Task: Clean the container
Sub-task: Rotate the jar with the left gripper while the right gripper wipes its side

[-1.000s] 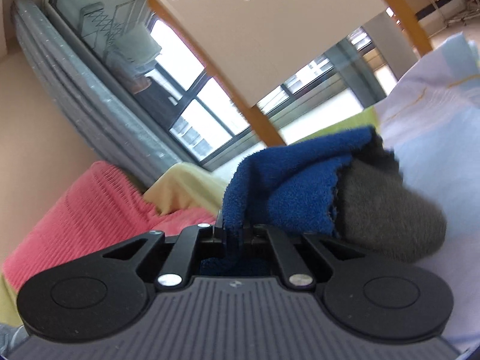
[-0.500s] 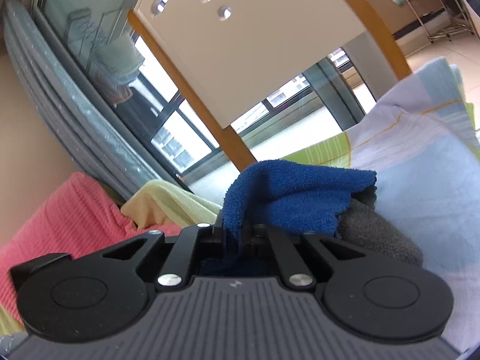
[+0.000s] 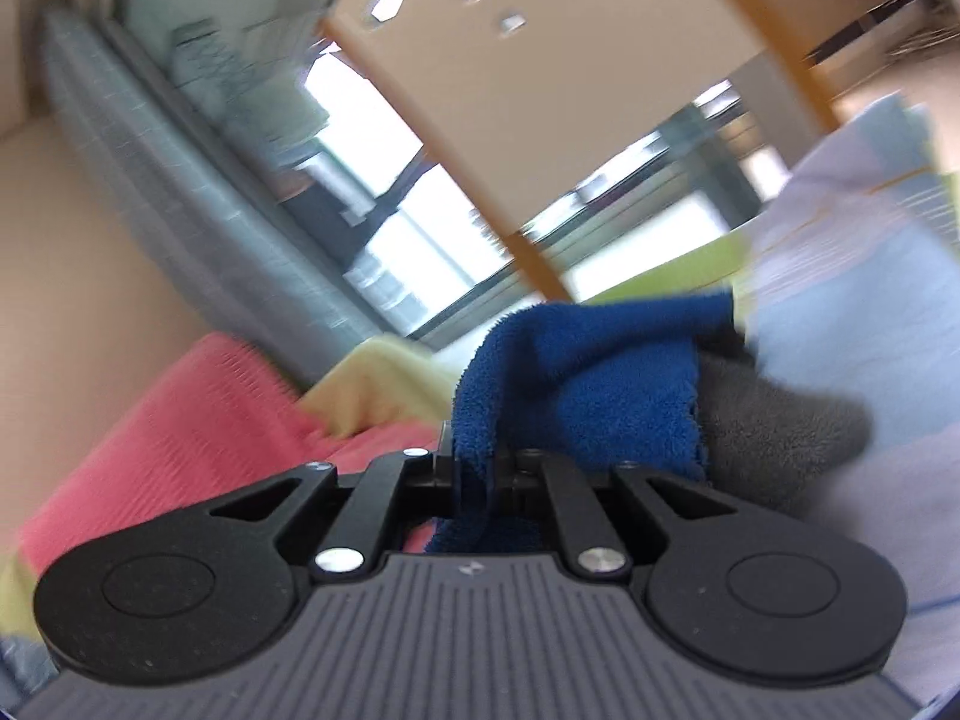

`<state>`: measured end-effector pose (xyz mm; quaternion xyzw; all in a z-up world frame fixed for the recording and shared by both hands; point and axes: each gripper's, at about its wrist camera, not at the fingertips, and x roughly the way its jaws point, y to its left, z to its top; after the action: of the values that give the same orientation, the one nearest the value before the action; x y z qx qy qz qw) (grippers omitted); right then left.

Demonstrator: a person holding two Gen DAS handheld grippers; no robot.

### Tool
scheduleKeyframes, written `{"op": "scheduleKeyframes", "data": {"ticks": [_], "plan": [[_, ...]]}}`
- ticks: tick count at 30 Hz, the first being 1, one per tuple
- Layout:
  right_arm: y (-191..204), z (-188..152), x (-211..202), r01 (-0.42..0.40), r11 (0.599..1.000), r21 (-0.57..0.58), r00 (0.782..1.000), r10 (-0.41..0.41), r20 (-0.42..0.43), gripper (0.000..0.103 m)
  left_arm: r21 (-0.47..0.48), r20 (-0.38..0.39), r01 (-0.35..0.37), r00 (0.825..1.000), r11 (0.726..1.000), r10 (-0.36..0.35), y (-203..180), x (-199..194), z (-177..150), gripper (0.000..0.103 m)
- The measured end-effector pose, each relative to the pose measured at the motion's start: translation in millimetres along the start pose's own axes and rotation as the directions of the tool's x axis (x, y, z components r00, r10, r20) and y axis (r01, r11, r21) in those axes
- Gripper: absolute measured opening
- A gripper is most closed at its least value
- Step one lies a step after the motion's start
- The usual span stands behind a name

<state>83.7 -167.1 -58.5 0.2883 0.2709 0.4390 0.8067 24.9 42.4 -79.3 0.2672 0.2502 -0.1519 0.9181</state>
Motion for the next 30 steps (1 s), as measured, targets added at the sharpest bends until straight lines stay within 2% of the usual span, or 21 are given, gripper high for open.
{"op": "scheduleKeyframes", "data": {"ticks": [3, 5, 12, 18, 20, 22, 23, 25, 27, 29, 30], "plan": [[-0.4, -11.2, 14.7, -0.021, 1.000, 0.012, 0.999, 0.022, -0.050, 0.007, -0.014, 0.000, 0.007, 1.000, 1.000, -0.007, 1.1, -1.9, 1.5, 0.090], [-4.6, -14.3, 19.7, -0.024, 0.999, 0.024, 0.998, 0.025, -0.049, 0.004, -0.012, -0.012, 0.003, 1.000, 1.000, -0.003, 0.9, -1.6, 0.7, 0.090], [-16.6, 0.4, 20.4, 0.051, 0.999, -0.013, 0.999, -0.051, 0.016, 0.002, -0.022, -0.016, 0.003, 1.000, 1.000, -0.004, 0.4, -6.5, 3.4, 0.090], [-37.0, 18.0, 12.4, 0.125, 0.992, 0.001, 0.988, -0.125, 0.086, 0.002, -0.037, -0.015, 0.010, 1.000, 0.999, -0.010, 0.4, -12.0, 5.6, 0.090], [-40.9, 21.5, 9.9, 0.140, 0.990, 0.009, 0.986, -0.140, 0.095, 0.002, -0.073, -0.016, 0.035, 0.999, 0.997, -0.037, 4.2, -14.5, 7.1, 0.091], [-39.7, 21.3, 8.1, 0.146, 0.989, 0.002, 0.985, -0.146, 0.096, 0.002, -0.137, -0.015, 0.088, 0.996, 0.987, -0.091, 11.4, -17.7, 9.0, 0.092], [-39.0, 20.2, 6.9, 0.149, 0.989, 0.003, 0.984, -0.149, 0.097, 0.002, -0.201, -0.009, 0.132, 0.991, 0.971, -0.136, 19.1, -19.0, 9.8, 0.093], [-40.1, 17.8, 2.6, 0.150, 0.988, 0.017, 0.983, -0.151, 0.105, 0.002, -0.331, 0.013, 0.205, 0.977, 0.921, -0.213, 34.8, -20.0, 9.4, 0.093], [-39.2, 14.8, 1.6, 0.150, 0.988, 0.030, 0.982, -0.153, 0.112, 0.002, -0.415, 0.019, 0.239, 0.967, 0.878, -0.255, 49.0, -14.9, 6.6, 0.094], [-38.1, 13.5, -0.2, 0.156, 0.987, 0.037, 0.981, -0.159, 0.114, 0.002, -0.396, 0.018, 0.239, 0.967, 0.886, -0.253, 48.0, -17.3, 6.1, 0.093], [-36.7, 13.8, -0.8, 0.164, 0.986, 0.038, 0.980, -0.167, 0.112, 0.002, -0.351, 0.021, 0.220, 0.974, 0.910, -0.227, 40.3, -25.1, 2.5, 0.093]]}}
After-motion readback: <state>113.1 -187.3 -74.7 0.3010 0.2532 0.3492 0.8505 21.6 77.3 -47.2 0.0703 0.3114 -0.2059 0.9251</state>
